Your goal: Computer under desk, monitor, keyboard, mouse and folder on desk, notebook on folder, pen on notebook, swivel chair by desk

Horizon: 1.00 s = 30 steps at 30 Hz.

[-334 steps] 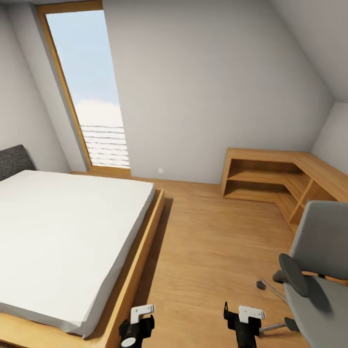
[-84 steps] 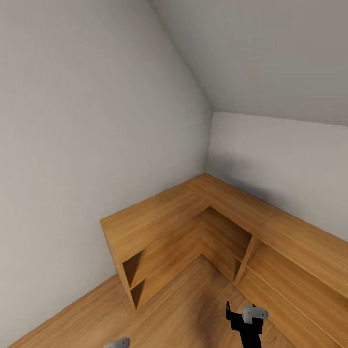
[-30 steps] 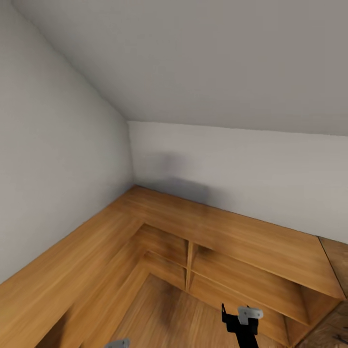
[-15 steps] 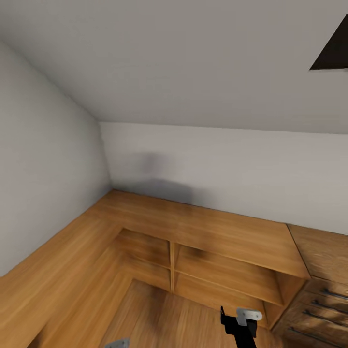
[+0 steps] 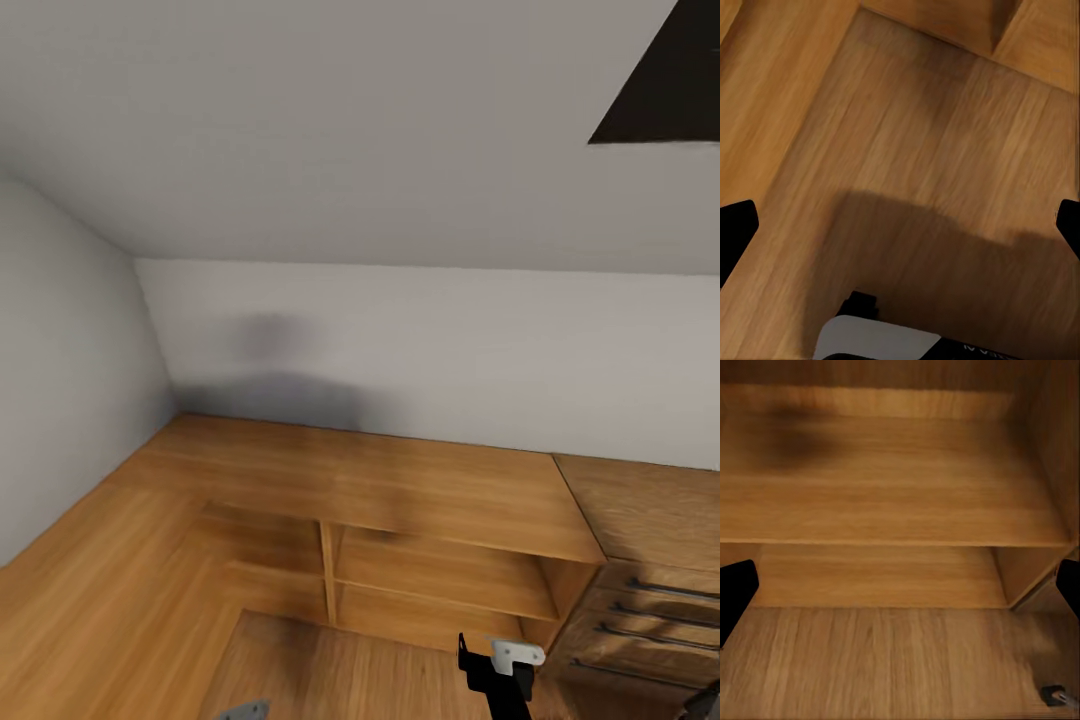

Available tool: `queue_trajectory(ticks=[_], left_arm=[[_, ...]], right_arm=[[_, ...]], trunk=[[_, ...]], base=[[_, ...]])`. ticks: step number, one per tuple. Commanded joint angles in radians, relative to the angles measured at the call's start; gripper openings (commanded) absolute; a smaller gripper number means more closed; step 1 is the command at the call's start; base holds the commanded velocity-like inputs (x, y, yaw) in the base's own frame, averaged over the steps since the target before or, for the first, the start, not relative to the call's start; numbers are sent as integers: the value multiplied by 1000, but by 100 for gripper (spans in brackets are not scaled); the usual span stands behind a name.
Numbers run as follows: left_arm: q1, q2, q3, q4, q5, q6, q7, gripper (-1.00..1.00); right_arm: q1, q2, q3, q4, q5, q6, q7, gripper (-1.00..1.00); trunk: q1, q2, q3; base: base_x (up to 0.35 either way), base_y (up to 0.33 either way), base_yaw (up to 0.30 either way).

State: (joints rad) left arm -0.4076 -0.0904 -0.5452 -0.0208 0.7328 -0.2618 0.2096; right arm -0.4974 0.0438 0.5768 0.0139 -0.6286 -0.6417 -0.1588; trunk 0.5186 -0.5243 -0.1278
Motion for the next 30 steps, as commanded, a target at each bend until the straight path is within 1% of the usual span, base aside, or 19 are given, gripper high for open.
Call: queue_trajectory(ticks=[1,30], left_arm=[[0,0,-9,0,5,-2,5,100],[-1,0,-9,-1,5,-4,5,100]], right_arm=[[-1,1,8,1,0,-1,-8,100],[-1,1,8,1,0,5,-8,100]], trunk=[[0,-2,-2],[0,-2,-2]], base=[[7,5,-299],[0,0,-299]])
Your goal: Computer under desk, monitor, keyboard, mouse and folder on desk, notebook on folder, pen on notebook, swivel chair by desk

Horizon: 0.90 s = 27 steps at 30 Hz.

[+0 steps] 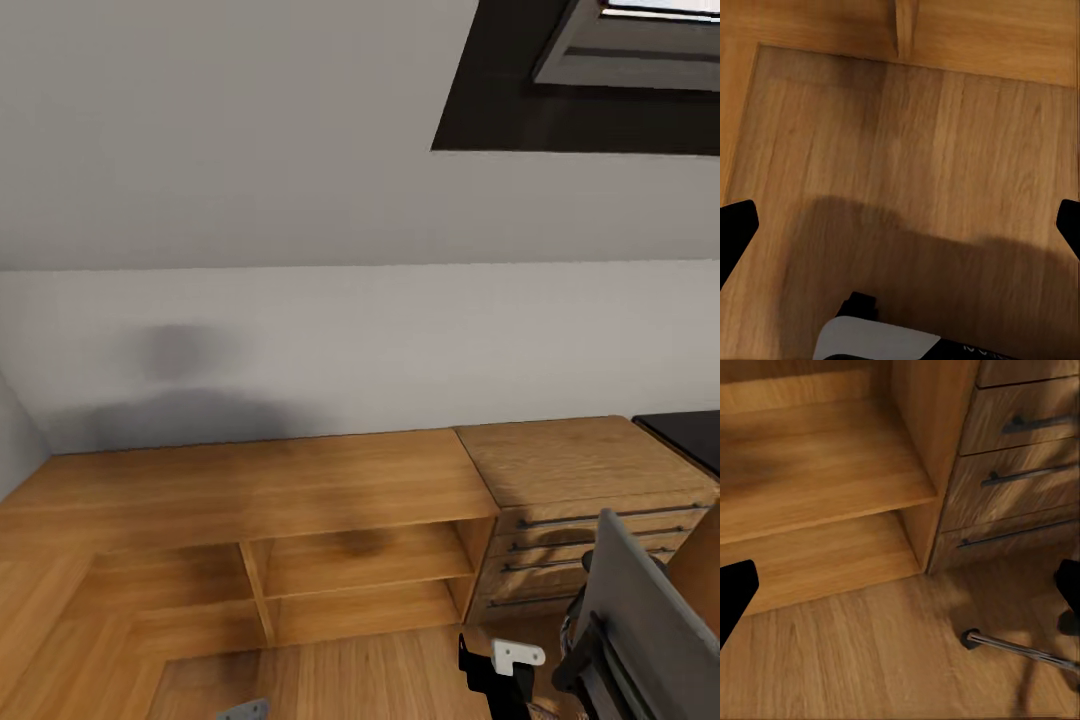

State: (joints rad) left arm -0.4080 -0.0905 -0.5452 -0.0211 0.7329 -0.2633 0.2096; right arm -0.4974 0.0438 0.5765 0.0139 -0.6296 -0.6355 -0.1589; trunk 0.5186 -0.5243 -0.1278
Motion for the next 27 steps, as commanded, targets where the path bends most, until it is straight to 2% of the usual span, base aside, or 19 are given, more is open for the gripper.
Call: queue_trajectory(ticks=[1,20,27], left_arm=[[0,0,-9,0,5,-2,5,100],[-1,0,-9,0,5,-2,5,100],[0,0,-9,0,5,-3,5,100]], right_arm=[[-1,1,8,1,0,-1,-8,100],[-1,1,8,1,-1,-1,-8,100],[-1,1,8,1,-1,-1,-8,100]], trunk=[[0,-2,-2],[0,-2,-2],[0,-2,-2]], base=[[0,0,-299],[0,2,-300],[0,203,-299]])
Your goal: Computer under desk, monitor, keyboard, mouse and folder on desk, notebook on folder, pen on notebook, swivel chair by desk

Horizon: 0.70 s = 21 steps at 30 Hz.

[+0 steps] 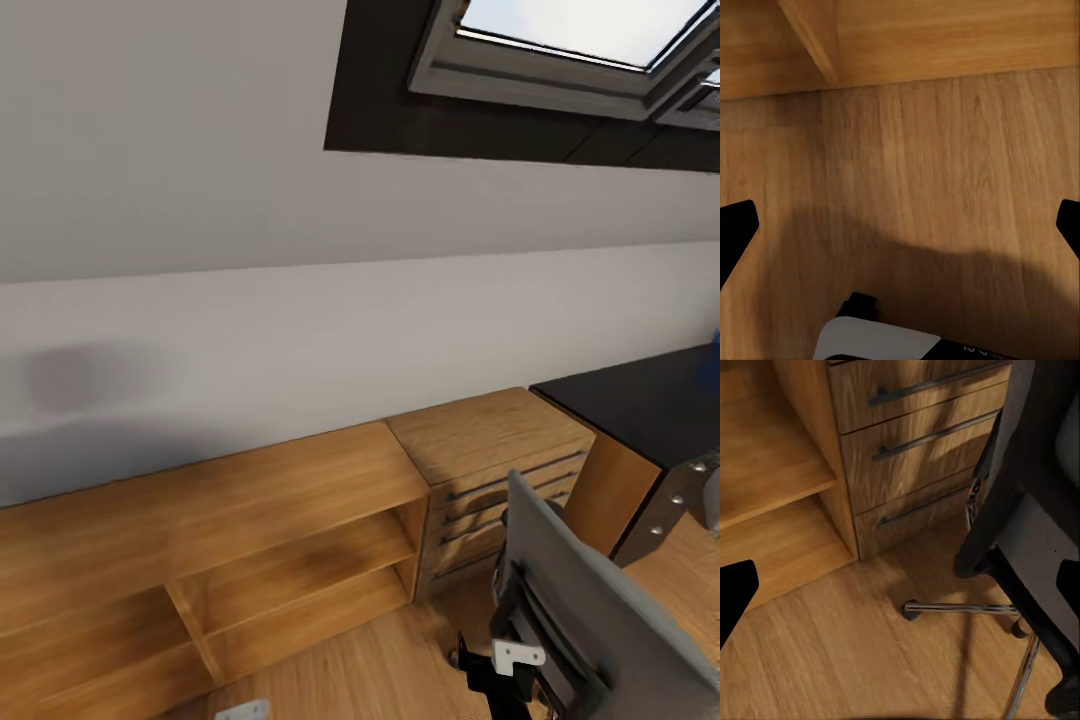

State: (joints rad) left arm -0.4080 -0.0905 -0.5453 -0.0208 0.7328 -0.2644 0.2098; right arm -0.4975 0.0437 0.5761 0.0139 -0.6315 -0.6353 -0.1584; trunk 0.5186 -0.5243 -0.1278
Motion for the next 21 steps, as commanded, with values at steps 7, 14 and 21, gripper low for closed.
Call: queue_trajectory(ticks=[7,14,21], left_arm=[[-1,0,-8,-1,5,-2,5,100],[-1,-1,-9,0,5,-2,5,100],[0,-2,-9,0,5,-2,5,100]], right_arm=[[-1,1,8,1,1,-1,-9,100],[-1,1,8,1,1,-1,-9,100],[-1,1,8,1,1,-3,-9,100]], trunk=[[0,-2,-2],[0,-2,-4],[0,-2,-7]], base=[[0,184,-299],[0,18,-299],[0,1,-299]])
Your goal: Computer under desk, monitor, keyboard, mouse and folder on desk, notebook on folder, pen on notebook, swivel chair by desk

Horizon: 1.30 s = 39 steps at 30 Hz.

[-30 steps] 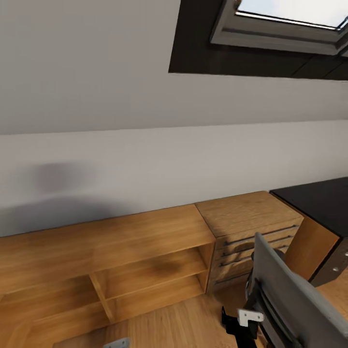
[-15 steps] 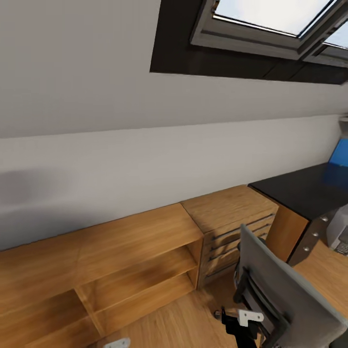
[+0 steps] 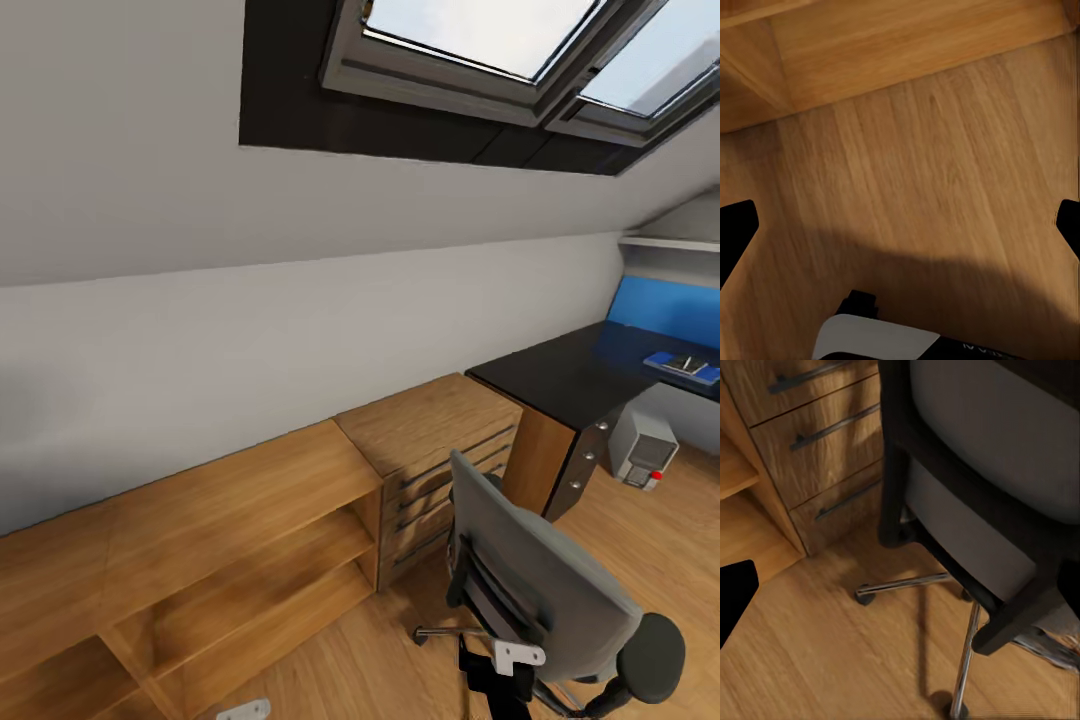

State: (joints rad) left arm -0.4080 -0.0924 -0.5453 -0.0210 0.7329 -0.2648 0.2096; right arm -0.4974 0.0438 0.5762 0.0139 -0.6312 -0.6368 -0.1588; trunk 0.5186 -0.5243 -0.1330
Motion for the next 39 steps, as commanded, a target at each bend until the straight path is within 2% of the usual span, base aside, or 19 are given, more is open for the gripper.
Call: queue_trajectory(ticks=[1,39], left_arm=[[0,0,-9,0,5,-2,5,100],[0,0,-8,0,5,-2,5,100]], right_arm=[[-1,1,8,1,1,-1,-8,100],[-1,1,8,1,1,-6,-8,100]], trunk=[[0,-2,-2],[0,-2,-14]], base=[[0,0,-299],[24,45,-299]])
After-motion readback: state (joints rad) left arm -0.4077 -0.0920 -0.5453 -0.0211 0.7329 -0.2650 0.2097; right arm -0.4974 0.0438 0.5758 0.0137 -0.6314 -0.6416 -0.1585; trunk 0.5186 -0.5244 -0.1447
